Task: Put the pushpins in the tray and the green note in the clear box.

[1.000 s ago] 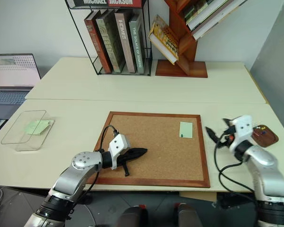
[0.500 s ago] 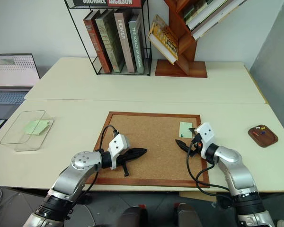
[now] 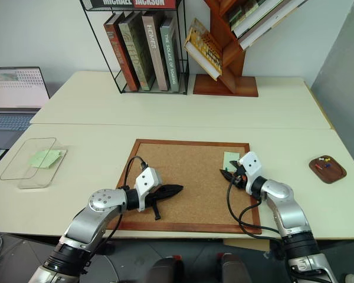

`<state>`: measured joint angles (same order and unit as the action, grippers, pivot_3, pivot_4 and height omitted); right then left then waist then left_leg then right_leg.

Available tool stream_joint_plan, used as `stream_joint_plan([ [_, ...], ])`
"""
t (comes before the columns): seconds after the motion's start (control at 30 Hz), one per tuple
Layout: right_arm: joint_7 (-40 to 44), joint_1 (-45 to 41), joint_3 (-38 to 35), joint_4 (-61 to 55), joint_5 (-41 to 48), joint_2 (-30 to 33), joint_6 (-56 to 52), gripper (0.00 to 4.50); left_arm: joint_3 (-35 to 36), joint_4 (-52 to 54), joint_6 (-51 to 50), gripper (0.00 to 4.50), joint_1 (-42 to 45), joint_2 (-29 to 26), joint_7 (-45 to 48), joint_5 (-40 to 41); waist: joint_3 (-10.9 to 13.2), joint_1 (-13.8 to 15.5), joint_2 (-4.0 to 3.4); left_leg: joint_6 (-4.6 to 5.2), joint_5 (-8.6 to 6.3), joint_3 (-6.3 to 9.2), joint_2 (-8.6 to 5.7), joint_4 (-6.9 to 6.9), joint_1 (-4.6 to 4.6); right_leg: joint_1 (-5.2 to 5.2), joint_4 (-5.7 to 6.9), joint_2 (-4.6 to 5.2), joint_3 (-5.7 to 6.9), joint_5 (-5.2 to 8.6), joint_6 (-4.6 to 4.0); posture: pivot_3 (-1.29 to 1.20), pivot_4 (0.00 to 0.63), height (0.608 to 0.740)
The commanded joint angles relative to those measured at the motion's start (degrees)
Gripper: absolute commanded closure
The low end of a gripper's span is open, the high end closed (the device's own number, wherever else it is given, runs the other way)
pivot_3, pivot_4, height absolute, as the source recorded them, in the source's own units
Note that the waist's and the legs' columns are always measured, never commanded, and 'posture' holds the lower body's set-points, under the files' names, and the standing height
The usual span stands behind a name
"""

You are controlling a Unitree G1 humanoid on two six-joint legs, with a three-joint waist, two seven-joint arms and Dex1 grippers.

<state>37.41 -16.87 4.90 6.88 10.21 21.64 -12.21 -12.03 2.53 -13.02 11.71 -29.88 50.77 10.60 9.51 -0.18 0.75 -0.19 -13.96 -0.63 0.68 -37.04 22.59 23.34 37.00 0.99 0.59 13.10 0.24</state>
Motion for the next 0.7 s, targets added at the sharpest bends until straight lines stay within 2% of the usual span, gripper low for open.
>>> stream_joint_plan([
  [0.03, 0.6, -0.4, 0.3, 0.3, -0.5, 0.0, 0.4, 2.98, -1.4, -0.9, -1.0, 4.50, -1.6, -0.9, 0.5, -1.6, 0.0, 0.0, 0.01, 0.00, 0.00, 0.00, 0.00, 0.00, 0.00, 0.00, 0.00, 0.00, 0.00, 0.00, 0.00, 0.00, 0.150, 0.740],
  [0.23, 1.6, -0.4, 1.4, 0.1, -1.4, 1.0, 0.5, 4.12, -1.3, -0.9, -1.1, 4.50, -1.7, -0.9, 0.4, -1.6, 0.0, 0.0, 0.02, 0.00, 0.00, 0.01, 0.00, 0.00, -0.01, 0.00, 0.00, 0.00, 0.00, 0.00, 0.00, 0.00, 0.150, 0.740],
  [0.33, 2.2, -0.5, 1.7, -0.1, -2.0, 1.4, 0.6, 4.50, -1.3, -0.8, -1.1, 4.50, -1.9, -1.0, 0.4, -1.6, 0.0, 0.0, 0.02, 0.00, 0.00, 0.00, 0.00, 0.00, -0.01, 0.00, 0.00, 0.00, 0.00, 0.00, 0.00, 0.00, 0.150, 0.740],
  [0.7, 3.6, -0.7, 0.9, -1.8, -0.8, 0.4, 3.1, 4.50, -1.2, -0.3, -1.3, 4.50, -2.3, -1.0, 0.3, -1.5, 0.0, 0.0, 0.02, 0.00, 0.00, 0.01, 0.01, 0.02, -0.01, 0.00, 0.00, 0.00, 0.01, 0.01, -0.01, 0.00, 0.150, 0.740],
])
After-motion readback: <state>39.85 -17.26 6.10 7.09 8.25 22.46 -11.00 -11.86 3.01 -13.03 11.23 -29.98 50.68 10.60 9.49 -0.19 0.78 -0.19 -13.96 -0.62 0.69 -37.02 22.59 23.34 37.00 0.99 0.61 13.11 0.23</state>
